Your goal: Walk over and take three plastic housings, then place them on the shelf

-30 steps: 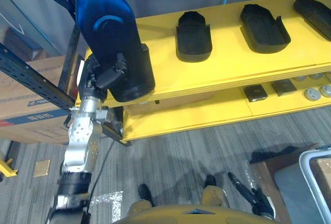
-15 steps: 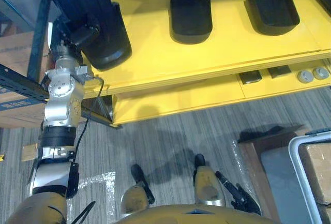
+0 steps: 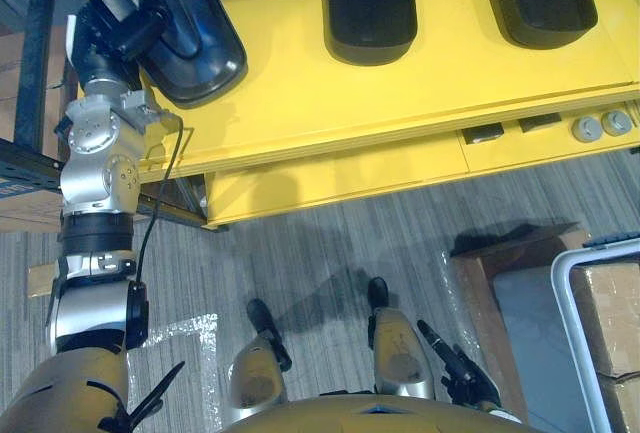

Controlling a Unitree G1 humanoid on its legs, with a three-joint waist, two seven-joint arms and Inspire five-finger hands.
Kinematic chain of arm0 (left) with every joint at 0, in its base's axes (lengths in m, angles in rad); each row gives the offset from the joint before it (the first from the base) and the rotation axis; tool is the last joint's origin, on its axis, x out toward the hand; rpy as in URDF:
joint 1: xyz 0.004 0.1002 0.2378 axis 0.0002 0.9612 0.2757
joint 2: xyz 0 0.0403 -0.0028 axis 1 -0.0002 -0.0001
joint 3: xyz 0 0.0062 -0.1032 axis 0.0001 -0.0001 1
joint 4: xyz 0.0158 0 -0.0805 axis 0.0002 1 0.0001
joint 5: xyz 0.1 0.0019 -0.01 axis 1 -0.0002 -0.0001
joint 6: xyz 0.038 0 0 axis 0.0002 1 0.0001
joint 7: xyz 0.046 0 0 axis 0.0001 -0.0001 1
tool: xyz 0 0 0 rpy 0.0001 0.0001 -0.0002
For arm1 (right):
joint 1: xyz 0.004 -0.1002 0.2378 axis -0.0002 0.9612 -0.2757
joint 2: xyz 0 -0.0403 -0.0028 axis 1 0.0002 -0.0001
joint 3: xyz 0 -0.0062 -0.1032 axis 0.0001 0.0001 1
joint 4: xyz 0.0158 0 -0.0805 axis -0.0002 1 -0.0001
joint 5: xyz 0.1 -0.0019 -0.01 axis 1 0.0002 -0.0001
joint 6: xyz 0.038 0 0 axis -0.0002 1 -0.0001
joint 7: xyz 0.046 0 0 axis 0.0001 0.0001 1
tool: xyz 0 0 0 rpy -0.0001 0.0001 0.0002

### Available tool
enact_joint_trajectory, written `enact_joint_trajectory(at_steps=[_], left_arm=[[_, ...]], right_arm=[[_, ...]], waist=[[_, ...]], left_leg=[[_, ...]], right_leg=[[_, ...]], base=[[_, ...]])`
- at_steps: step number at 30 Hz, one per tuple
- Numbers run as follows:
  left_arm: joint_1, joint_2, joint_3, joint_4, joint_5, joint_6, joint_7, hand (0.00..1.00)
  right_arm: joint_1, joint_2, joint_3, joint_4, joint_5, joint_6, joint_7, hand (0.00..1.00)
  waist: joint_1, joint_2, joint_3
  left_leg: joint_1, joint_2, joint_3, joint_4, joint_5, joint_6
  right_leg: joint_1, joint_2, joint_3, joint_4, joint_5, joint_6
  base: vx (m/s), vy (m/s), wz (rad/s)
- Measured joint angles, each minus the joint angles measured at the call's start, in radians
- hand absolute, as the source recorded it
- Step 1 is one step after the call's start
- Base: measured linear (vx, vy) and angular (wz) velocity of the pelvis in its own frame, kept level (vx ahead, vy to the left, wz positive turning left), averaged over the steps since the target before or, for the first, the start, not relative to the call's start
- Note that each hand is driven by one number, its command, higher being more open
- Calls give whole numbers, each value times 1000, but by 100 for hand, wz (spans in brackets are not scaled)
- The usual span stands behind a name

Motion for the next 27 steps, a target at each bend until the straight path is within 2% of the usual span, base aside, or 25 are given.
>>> enact_joint_trajectory(at_steps=[4,5,8,13,27], left_arm=[[-63,33,-15,4,40,8,19,0],[-76,39,-20,7,54,9,19,100],[-118,51,-47,26,117,33,33,100],[-150,61,-90,67,240,114,42,100],[-183,89,-125,81,402,199,12,100]], right_arm=[[0,1,14,0,34,2,-6,100],[0,1,14,4,42,5,-11,100],[0,1,14,8,71,4,-12,100],[-3,3,31,-1,139,-14,-8,100],[-5,2,62,-11,139,-15,-27,100]], waist=[[-3,-6,30],[-3,-7,33],[-4,-7,42],[-6,-10,50],[-15,-4,55]], left_leg=[[-23,10,3,31,-12,2],[-30,13,5,44,-18,1],[-43,22,4,76,-31,2],[-60,41,7,125,-58,0],[-67,55,15,163,-81,-1]], right_leg=[[-4,7,13,-23,16,0],[-10,9,16,-23,19,0],[-12,11,21,-23,23,-1],[-16,22,38,-23,25,-2],[-15,27,44,-22,25,-1]], base=[[-13,5,-10],[7,1,-5],[4,-1,-5],[-3,0,-8],[0,-3,-2]])
